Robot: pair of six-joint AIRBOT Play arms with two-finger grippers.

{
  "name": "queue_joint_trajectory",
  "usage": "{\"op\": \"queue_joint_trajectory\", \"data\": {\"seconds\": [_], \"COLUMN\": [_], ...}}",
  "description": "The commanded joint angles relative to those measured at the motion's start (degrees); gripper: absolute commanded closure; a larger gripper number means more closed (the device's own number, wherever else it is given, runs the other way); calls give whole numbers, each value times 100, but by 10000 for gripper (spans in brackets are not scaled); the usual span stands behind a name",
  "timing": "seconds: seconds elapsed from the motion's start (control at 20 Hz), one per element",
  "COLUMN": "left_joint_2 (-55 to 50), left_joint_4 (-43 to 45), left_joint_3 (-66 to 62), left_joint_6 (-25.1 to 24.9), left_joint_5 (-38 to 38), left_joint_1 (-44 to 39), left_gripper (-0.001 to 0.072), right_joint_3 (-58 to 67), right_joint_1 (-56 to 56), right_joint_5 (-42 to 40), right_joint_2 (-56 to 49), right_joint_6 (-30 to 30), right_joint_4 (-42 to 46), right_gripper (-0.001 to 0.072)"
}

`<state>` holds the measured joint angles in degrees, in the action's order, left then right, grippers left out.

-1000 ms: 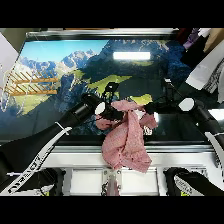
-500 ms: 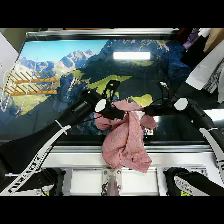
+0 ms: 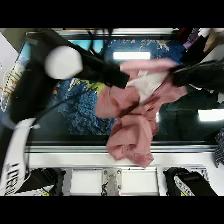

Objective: Fold the clothes and pants, and hang the long-sleeved shirts on hangers.

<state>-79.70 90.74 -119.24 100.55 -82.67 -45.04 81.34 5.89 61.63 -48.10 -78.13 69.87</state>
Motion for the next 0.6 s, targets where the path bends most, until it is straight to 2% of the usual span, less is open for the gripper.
{"op": "queue_joint_trajectory", "data": {"seconds": [0.0, 0.1, 0.15, 0.3, 0.4, 0.55], "left_joint_2": [870, 1711, 2017, 2479, 2505, 2063], "left_joint_4": [61, 61, 61, 74, 63, -11], "left_joint_3": [-249, 717, 997, 1287, 1394, 1622], "left_joint_6": [-120, -94, 4, 210, 214, 210], "left_joint_5": [680, 1580, 1759, 1725, 1351, 179], "left_joint_1": [-317, -573, -695, -765, -538, 142], "left_gripper": [687, 687, 687, 687, 687, 687], "right_joint_3": [1145, 1204, 1204, 1182, 1084, 798], "right_joint_1": [4, 4, 4, 4, 4, 74], "right_joint_5": [297, 376, 566, 1620, 2330, 3058], "right_joint_2": [811, 1126, 1211, 1126, 870, 254], "right_joint_6": [-310, -466, -638, -979, -1235, -1534], "right_joint_4": [11, -50, -66, -92, -109, -98], "right_gripper": [694, 693, 693, 694, 694, 694]}}
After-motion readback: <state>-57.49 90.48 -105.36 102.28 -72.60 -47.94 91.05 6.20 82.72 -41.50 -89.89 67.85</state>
